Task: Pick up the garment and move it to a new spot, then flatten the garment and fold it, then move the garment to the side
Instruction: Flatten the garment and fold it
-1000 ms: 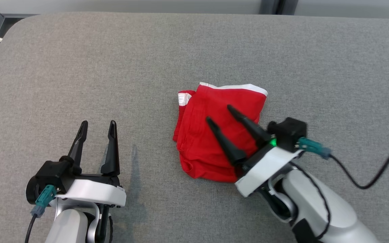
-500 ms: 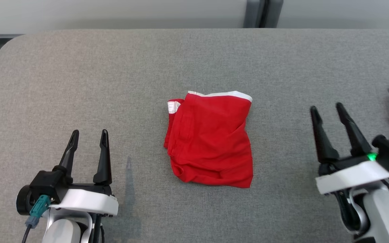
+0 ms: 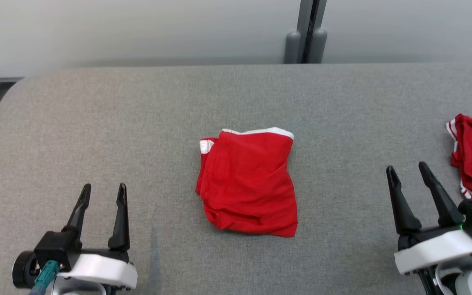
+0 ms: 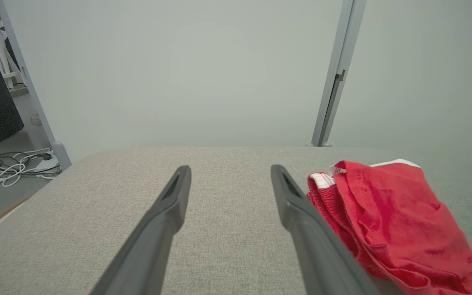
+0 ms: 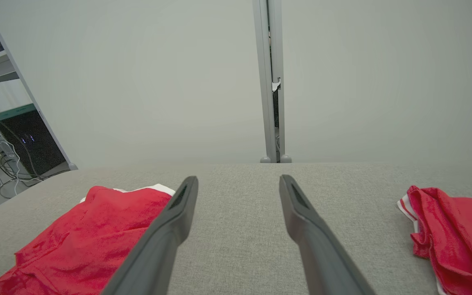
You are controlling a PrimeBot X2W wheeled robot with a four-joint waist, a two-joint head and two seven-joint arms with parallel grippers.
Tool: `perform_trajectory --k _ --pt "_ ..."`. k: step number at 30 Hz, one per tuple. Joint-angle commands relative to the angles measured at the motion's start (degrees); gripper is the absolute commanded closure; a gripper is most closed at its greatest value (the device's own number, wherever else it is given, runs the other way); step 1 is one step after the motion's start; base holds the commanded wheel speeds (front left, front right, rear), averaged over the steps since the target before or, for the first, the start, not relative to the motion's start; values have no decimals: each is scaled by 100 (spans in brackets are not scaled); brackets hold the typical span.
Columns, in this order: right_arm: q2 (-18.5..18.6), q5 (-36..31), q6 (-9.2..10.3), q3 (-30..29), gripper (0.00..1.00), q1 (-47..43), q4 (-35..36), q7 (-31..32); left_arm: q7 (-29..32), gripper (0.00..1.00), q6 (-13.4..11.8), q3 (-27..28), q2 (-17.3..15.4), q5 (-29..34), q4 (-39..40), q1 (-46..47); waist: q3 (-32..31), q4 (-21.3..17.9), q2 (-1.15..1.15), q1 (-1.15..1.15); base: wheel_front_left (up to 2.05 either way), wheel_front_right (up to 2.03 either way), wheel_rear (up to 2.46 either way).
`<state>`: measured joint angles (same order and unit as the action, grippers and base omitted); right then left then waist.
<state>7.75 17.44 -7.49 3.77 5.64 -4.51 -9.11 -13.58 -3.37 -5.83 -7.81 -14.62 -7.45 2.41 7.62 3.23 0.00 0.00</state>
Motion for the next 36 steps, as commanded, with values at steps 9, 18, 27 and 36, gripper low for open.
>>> perform_trajectory --k 9,18,27,36 --pt "-50 -219 -1 -246 0 -774 345 399 296 0 -118 -4 -142 -43 248 -589 -674 -58 0 0 0 0 0" --pt "-185 -381 -1 -430 0 -1245 685 622 546 0 -229 17 -284 -21 504 -940 -863 -74 0 0 0 0 0" --pt "-247 -475 -1 -519 0 -1345 848 712 678 0 -273 0 -336 -60 626 -1008 -876 -75 0 0 0 0 0" --pt "-280 -477 -1 -543 0 -1362 876 732 720 0 -303 -51 -354 -67 658 -990 -876 -61 0 0 0 0 0"
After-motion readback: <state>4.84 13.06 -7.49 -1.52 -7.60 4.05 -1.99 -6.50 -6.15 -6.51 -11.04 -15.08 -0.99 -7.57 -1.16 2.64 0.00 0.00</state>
